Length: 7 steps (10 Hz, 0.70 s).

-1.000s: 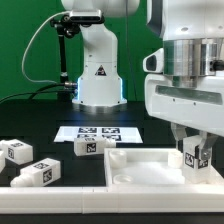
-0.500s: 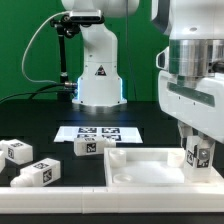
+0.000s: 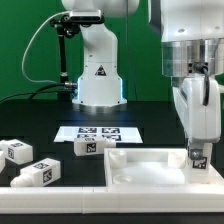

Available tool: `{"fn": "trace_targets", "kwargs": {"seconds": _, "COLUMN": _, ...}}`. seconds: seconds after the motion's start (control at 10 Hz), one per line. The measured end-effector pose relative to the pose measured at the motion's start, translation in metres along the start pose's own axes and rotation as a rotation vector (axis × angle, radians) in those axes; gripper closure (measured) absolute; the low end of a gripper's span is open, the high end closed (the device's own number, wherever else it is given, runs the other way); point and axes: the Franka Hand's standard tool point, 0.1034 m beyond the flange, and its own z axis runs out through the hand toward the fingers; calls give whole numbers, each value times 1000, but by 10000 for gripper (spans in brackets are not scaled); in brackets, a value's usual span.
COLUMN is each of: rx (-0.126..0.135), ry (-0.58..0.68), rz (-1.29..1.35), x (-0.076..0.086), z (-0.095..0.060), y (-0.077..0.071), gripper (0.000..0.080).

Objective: Assemble one leg

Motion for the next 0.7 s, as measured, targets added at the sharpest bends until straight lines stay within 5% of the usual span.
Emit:
{"fn": "trace_targets", "kwargs": {"seconds": 0.2, "rx": 10, "ry": 4, "rz": -449, "x": 1, "z": -4, "y": -5, "gripper": 191}}
{"fn": "trace_targets", "kwargs": {"seconds": 0.7, "rx": -4, "ry": 12, "rz": -894, "x": 2, "z": -4, "y": -4, "gripper": 152}}
